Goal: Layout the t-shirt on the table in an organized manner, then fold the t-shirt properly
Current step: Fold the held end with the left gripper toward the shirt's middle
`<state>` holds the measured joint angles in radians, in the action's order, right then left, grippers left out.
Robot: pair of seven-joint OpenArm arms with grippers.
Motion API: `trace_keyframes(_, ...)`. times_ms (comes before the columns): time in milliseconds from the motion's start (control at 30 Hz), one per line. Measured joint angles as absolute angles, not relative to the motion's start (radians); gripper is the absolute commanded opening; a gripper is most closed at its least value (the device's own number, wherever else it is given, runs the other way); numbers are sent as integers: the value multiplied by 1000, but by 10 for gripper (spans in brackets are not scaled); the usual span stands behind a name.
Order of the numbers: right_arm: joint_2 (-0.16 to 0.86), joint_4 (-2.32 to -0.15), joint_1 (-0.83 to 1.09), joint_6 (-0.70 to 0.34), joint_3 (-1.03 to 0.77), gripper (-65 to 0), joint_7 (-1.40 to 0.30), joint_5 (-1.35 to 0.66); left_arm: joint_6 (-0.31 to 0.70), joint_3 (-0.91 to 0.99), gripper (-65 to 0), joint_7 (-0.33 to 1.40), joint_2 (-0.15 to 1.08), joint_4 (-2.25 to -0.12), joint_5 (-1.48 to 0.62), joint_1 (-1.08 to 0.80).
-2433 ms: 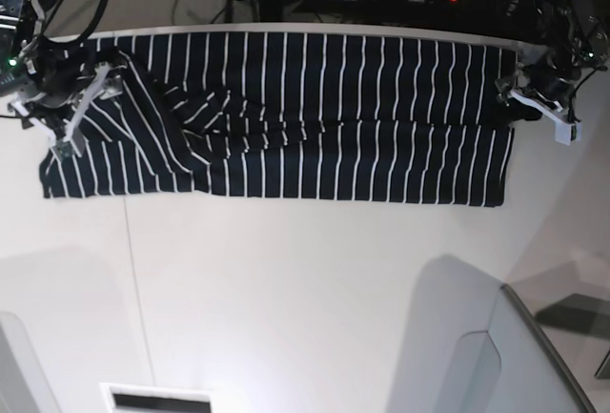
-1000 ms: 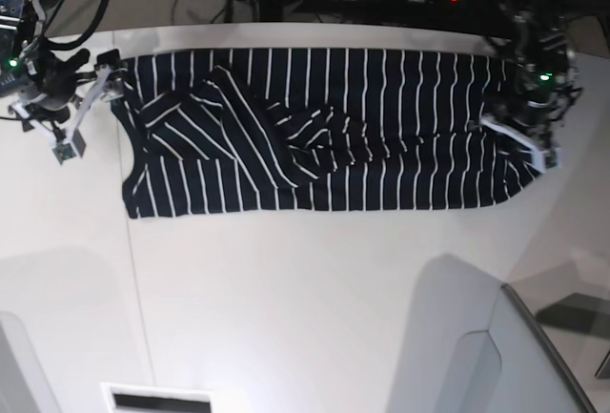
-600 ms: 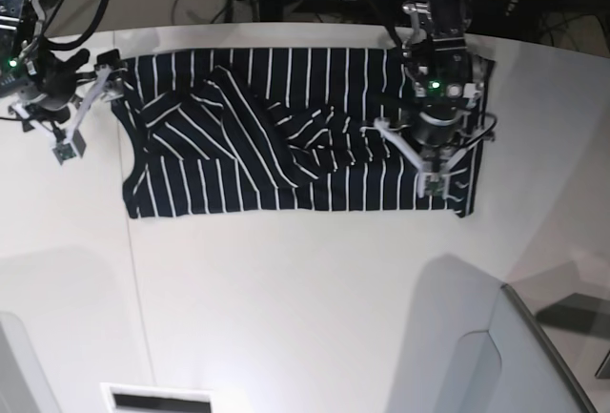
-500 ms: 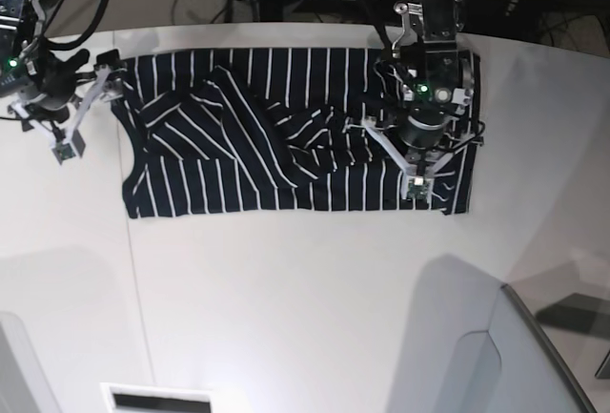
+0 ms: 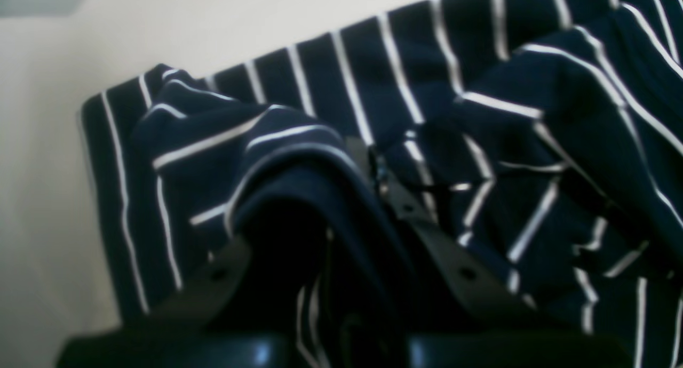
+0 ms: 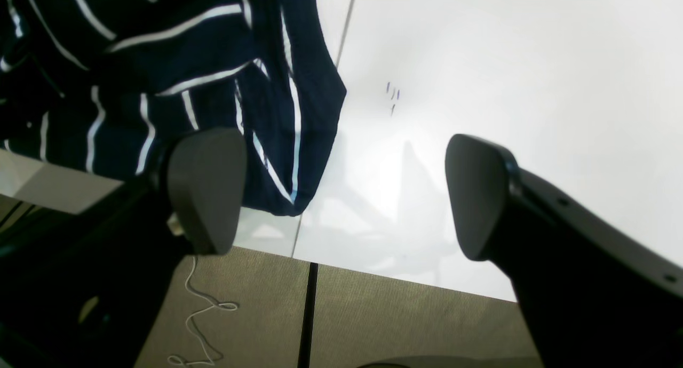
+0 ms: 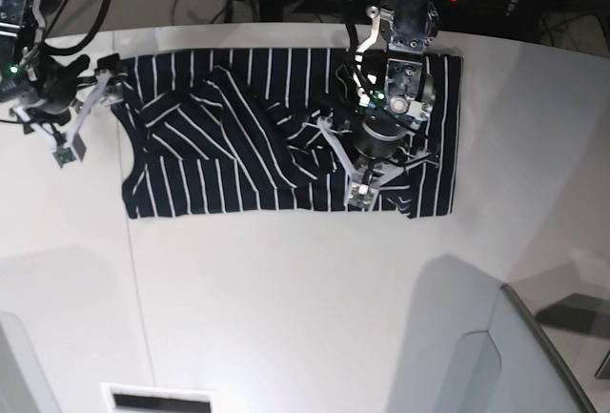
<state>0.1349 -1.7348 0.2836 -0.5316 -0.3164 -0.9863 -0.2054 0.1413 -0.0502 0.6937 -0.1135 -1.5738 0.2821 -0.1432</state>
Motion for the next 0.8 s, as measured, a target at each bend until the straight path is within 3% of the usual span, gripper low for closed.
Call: trace_keyframes(800,134,-1734,272,-532,-316,-107,-987,-205,141,-113,-650,693,-113,-1525,281,-142)
